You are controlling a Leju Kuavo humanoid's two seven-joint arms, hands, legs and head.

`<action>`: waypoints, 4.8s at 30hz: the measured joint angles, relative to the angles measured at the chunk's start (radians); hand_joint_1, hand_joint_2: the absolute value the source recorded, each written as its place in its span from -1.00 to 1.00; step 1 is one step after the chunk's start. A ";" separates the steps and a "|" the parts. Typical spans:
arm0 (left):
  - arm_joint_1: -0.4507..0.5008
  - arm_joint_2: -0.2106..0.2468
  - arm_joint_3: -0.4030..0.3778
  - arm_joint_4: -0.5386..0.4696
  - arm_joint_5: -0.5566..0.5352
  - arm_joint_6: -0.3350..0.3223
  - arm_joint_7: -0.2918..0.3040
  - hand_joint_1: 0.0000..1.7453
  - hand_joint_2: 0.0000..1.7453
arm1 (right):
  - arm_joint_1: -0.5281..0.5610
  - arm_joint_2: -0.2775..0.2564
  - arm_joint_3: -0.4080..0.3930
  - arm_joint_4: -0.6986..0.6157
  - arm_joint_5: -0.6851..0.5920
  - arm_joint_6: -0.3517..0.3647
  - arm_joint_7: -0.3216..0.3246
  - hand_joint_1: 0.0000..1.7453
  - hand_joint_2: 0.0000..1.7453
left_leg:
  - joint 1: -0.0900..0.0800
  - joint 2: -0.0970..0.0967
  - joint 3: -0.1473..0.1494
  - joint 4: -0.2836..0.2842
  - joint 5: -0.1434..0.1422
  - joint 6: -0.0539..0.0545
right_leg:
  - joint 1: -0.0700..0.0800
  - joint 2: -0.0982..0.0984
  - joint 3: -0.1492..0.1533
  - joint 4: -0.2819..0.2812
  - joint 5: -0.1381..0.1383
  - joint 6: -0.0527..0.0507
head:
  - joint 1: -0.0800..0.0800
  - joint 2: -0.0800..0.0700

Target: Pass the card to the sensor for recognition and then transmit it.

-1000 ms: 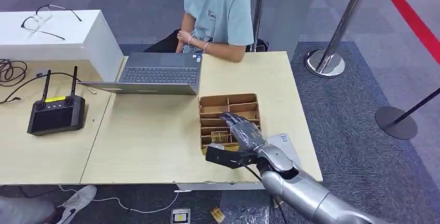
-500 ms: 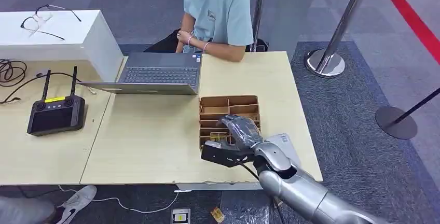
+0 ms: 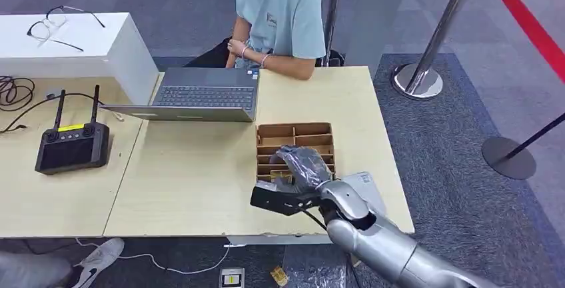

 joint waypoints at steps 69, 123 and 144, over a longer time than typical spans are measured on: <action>0.000 -0.002 -0.001 0.000 -0.004 -0.012 -0.014 -1.00 1.00 | -0.075 0.033 0.043 0.147 0.003 0.048 0.006 -0.18 1.00 | 0.000 0.000 0.000 0.000 0.000 0.000 | 0.000 0.000 0.000 0.000 0.000 0.000 | 0.000 0.000; 0.006 -0.014 -0.001 0.000 0.013 0.010 -0.027 -1.00 1.00 | -0.033 -0.091 -0.032 -0.125 0.127 0.092 0.094 -0.14 1.00 | 0.000 0.000 0.001 0.000 0.000 0.000 | 0.000 0.000 0.000 0.000 0.000 0.000 | 0.000 0.000; 0.006 -0.015 -0.001 0.000 0.011 0.011 -0.027 -1.00 1.00 | 0.041 -0.108 -0.032 -0.084 0.114 0.100 0.090 -0.18 1.00 | 0.000 0.000 0.000 0.000 0.000 0.000 | 0.000 0.000 0.000 0.000 0.000 0.000 | 0.000 0.000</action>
